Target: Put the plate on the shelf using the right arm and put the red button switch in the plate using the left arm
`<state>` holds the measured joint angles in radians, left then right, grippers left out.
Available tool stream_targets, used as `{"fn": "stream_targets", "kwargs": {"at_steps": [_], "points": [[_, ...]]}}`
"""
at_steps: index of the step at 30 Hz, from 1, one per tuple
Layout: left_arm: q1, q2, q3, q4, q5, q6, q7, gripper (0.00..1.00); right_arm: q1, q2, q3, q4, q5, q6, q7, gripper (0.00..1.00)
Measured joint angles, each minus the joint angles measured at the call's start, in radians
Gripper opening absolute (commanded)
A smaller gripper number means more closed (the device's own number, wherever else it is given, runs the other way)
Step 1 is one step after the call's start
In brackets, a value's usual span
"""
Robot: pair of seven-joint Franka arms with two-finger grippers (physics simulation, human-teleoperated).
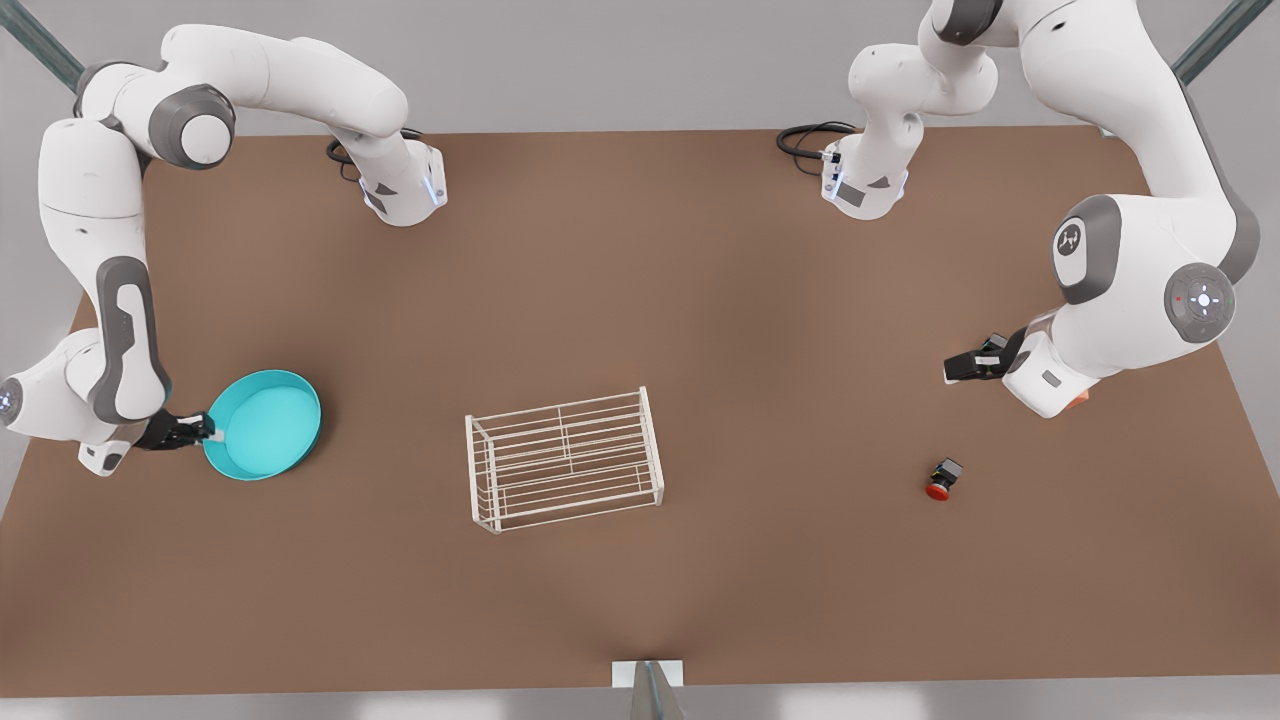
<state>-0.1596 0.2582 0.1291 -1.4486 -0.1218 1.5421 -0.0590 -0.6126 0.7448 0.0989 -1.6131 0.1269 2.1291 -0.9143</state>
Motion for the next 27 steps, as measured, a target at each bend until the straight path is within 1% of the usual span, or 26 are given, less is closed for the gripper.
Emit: {"fn": "stream_targets", "kwargs": {"at_steps": [3,5,10,14,16,19,22,27], "points": [[0.000,0.001,0.001,0.000,0.000,0.000,0.000,1.00,0.003,0.000,0.000,-0.001,0.001,-0.002,-0.012,0.27],[0.000,0.001,0.001,0.000,0.000,0.000,0.000,1.00,0.007,-0.003,0.001,0.000,0.002,-0.009,-0.019,0.20],[0.000,0.000,0.000,0.000,0.013,0.000,0.000,1.00,0.013,-0.039,0.014,0.005,0.006,-0.055,-0.033,0.20],[0.000,0.000,0.000,0.000,0.017,-0.001,0.000,1.00,0.012,-0.097,0.047,0.007,0.008,-0.112,-0.041,0.20],[0.000,0.000,0.000,0.000,0.018,-0.001,0.000,1.00,0.012,-0.135,0.073,0.007,0.015,-0.145,-0.043,0.20],[0.000,-0.001,0.000,0.000,0.019,-0.001,0.000,1.00,0.014,-0.199,0.134,0.006,0.021,-0.194,-0.042,0.20],[0.000,-0.001,0.000,-0.003,0.020,-0.001,0.000,1.00,0.070,-0.260,0.164,0.006,0.026,-0.236,-0.032,0.20],[0.000,-0.001,0.000,-0.005,0.020,-0.002,-0.001,1.00,0.242,-0.339,0.169,0.006,0.050,-0.289,0.008,0.20]]}}
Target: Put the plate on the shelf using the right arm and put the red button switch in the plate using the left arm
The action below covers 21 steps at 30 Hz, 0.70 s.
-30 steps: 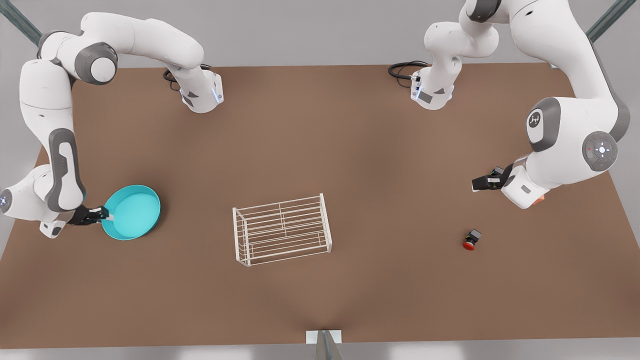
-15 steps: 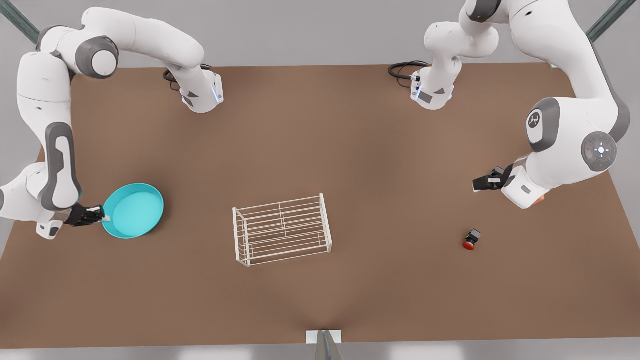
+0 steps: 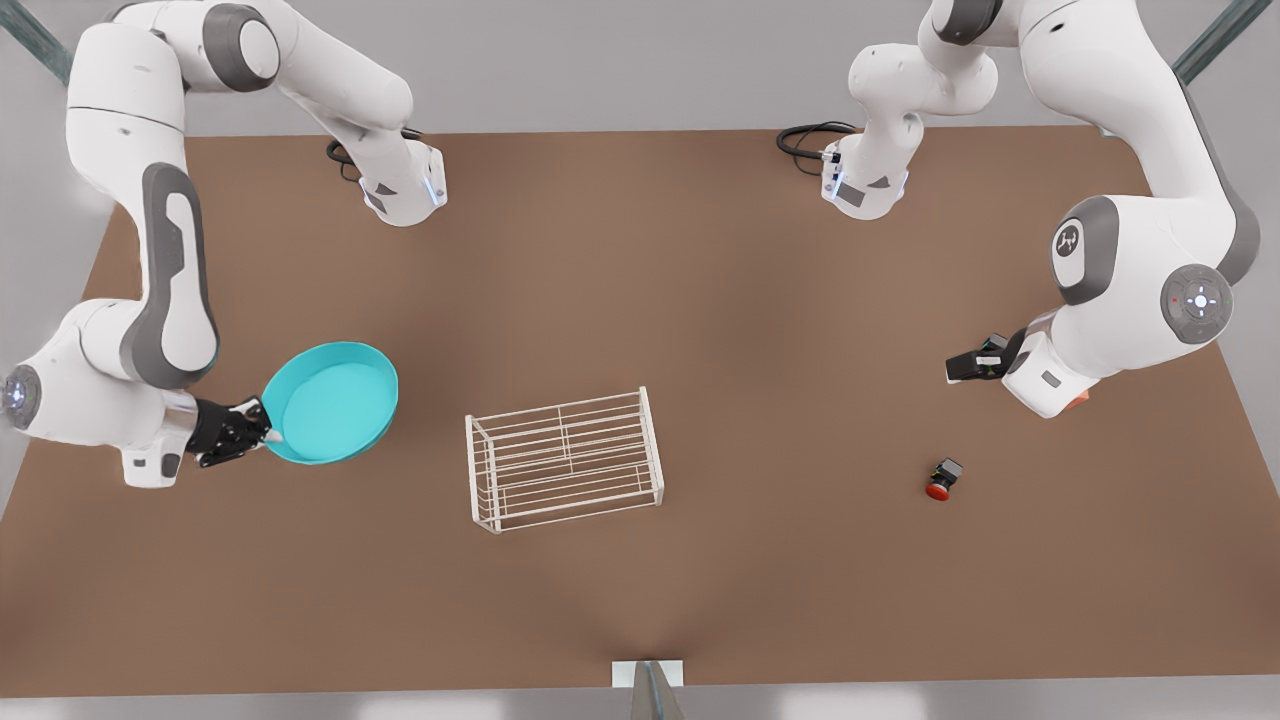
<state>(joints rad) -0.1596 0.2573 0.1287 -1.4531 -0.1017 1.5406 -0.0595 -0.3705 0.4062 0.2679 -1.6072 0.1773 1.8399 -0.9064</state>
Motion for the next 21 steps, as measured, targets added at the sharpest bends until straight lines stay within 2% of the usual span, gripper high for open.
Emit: {"fn": "stream_targets", "kwargs": {"at_steps": [7,15,21], "points": [[0.000,0.000,0.001,-0.001,0.001,0.000,0.000,1.00,0.221,-0.038,0.003,-0.030,0.044,-0.036,0.088,0.20],[0.002,0.000,0.001,0.000,0.011,0.000,0.000,1.00,0.429,-0.013,0.002,-0.041,0.106,-0.024,0.227,0.20],[0.001,0.000,0.002,-0.002,0.014,0.001,0.000,1.00,0.483,0.034,-0.014,0.014,0.177,0.029,0.346,0.20]]}}
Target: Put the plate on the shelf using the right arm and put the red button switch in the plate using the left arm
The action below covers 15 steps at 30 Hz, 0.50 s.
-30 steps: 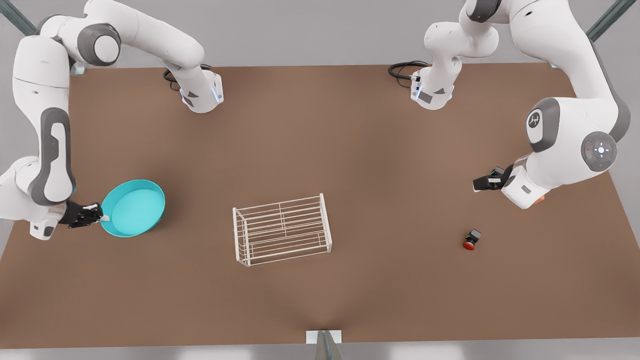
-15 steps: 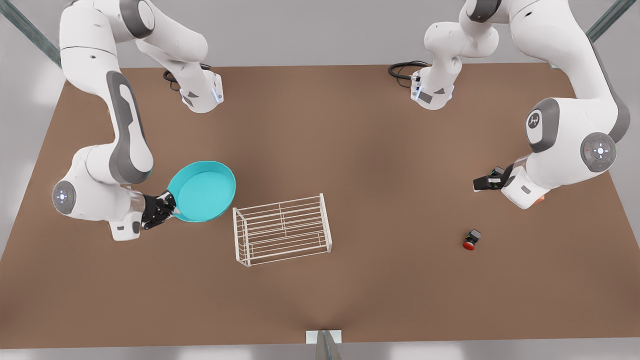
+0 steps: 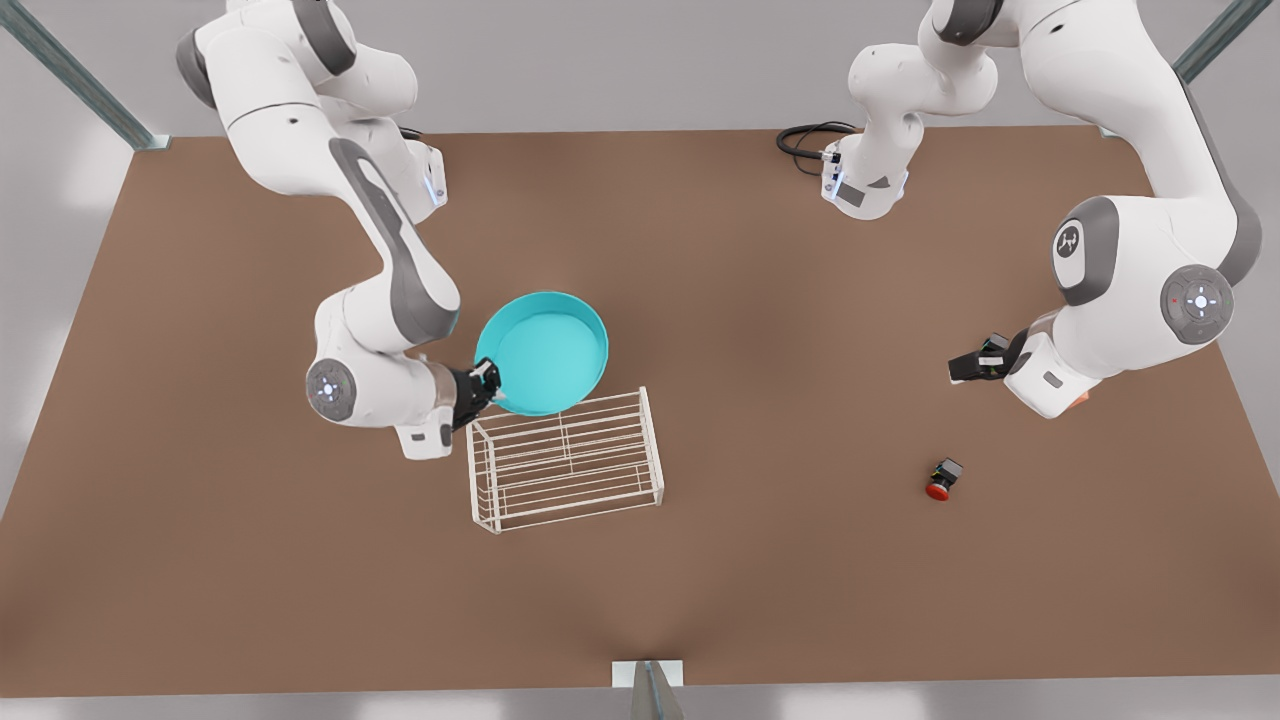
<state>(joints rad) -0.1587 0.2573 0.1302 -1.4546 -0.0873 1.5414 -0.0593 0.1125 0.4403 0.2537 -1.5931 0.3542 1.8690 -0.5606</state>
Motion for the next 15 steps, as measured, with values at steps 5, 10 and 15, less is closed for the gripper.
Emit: {"fn": "stream_targets", "kwargs": {"at_steps": [5,10,15], "points": [[-0.001,0.000,-0.001,0.000,0.002,0.000,0.000,1.00,0.058,0.084,-0.097,0.128,0.019,0.029,0.087,0.20],[-0.004,0.001,-0.002,0.000,0.002,0.001,-0.001,1.00,0.103,0.123,-0.128,0.155,0.042,0.050,0.161,0.20],[-0.005,0.001,-0.002,0.000,0.002,0.001,-0.003,1.00,0.108,0.151,-0.130,0.155,0.048,0.081,0.217,0.21]]}}
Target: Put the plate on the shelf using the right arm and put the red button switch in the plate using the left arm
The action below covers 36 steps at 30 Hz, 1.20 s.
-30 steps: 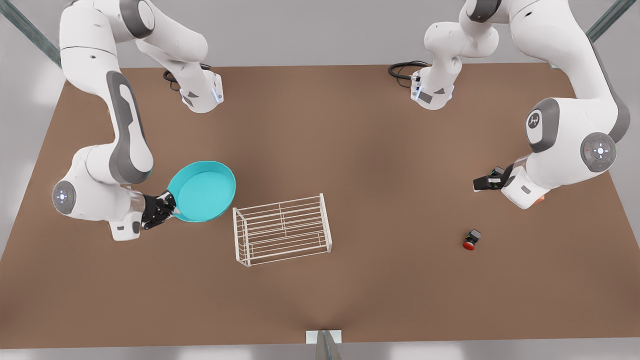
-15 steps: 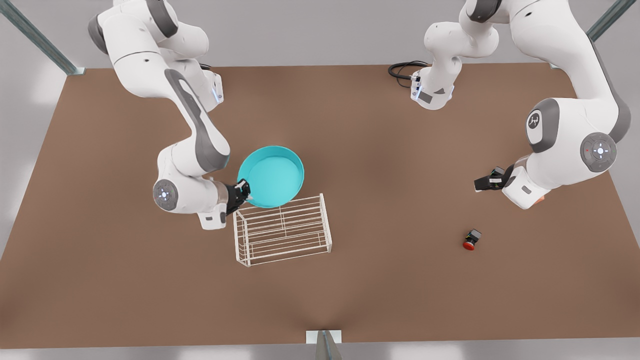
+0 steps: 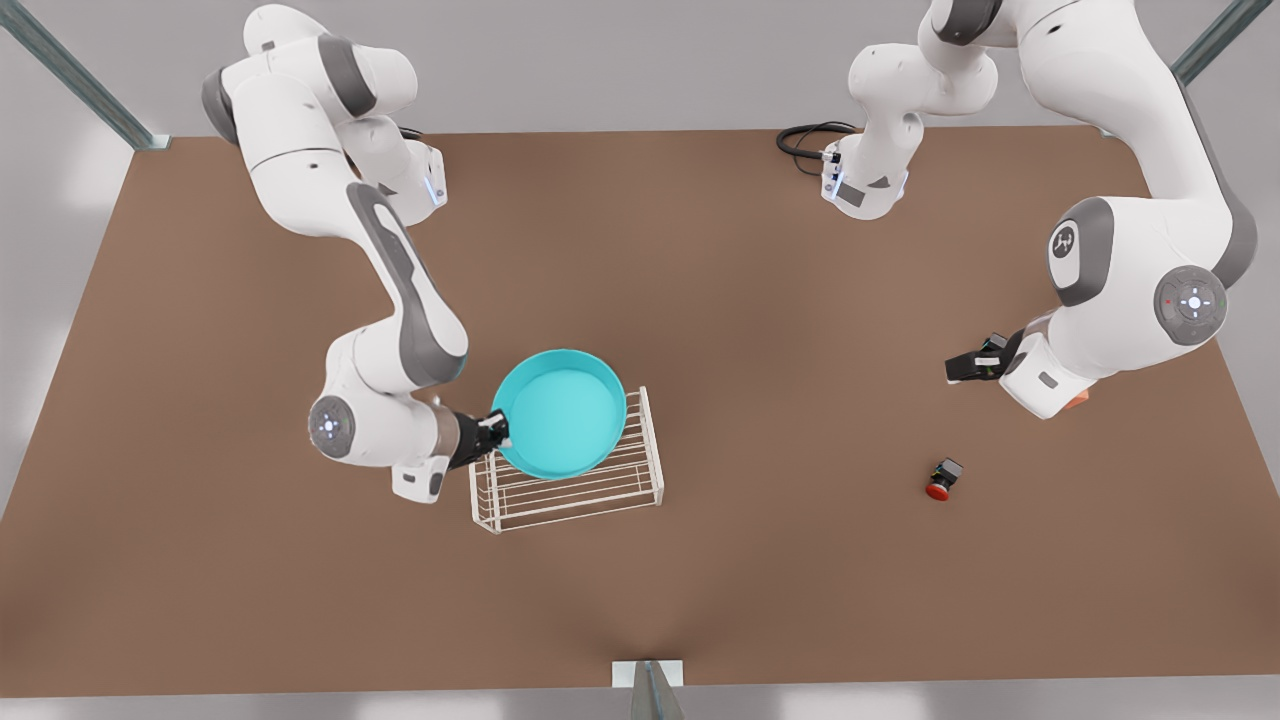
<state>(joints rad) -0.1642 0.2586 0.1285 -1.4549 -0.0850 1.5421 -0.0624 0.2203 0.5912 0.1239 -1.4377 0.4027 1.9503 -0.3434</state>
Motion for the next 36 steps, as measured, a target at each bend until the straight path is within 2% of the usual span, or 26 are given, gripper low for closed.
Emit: {"fn": "stream_targets", "kwargs": {"at_steps": [3,4,5,6,8,13,17,21,25,30,36], "points": [[0.001,-0.001,0.000,-0.001,0.000,0.000,-0.001,1.00,0.014,0.016,-0.001,-0.003,0.002,0.023,0.029,0.22],[0.001,-0.001,0.001,-0.001,0.000,0.000,-0.001,1.00,0.017,0.018,-0.001,-0.003,0.002,0.029,0.038,0.33],[0.003,-0.001,0.002,-0.001,-0.001,0.001,-0.001,1.00,0.019,0.018,-0.001,-0.005,0.003,0.036,0.047,0.89],[0.005,-0.002,0.003,-0.003,-0.002,0.002,-0.002,1.00,0.019,0.019,-0.002,-0.006,0.003,0.042,0.056,1.00],[0.006,-0.003,0.002,-0.005,-0.002,0.003,-0.002,1.00,0.014,-0.002,-0.016,-0.008,0.001,0.046,0.072,1.00],[0.004,-0.005,0.000,-0.012,-0.002,0.005,-0.003,1.00,0.010,-0.217,-0.144,0.055,-0.004,-0.079,0.122,1.00],[0.003,0.014,-0.001,-0.036,0.017,0.052,0.014,1.00,-0.037,-0.224,-0.207,0.078,-0.255,-0.194,0.120,1.00],[0.069,0.132,0.000,-0.070,-0.023,0.187,0.127,1.00,-0.108,-0.216,-0.236,0.079,-0.394,-0.258,0.098,1.00],[0.125,0.235,0.002,-0.101,-0.098,0.333,0.314,1.00,-0.116,-0.208,-0.241,0.080,-0.445,-0.291,0.082,1.00],[0.140,0.334,0.001,-0.121,-0.130,0.513,0.556,1.00,-0.116,-0.194,-0.242,0.079,-0.462,-0.311,0.067,1.00],[0.104,0.388,-0.001,-0.124,-0.126,0.659,0.799,1.00,-0.119,-0.183,-0.242,0.078,-0.464,-0.321,0.051,1.00]]}}
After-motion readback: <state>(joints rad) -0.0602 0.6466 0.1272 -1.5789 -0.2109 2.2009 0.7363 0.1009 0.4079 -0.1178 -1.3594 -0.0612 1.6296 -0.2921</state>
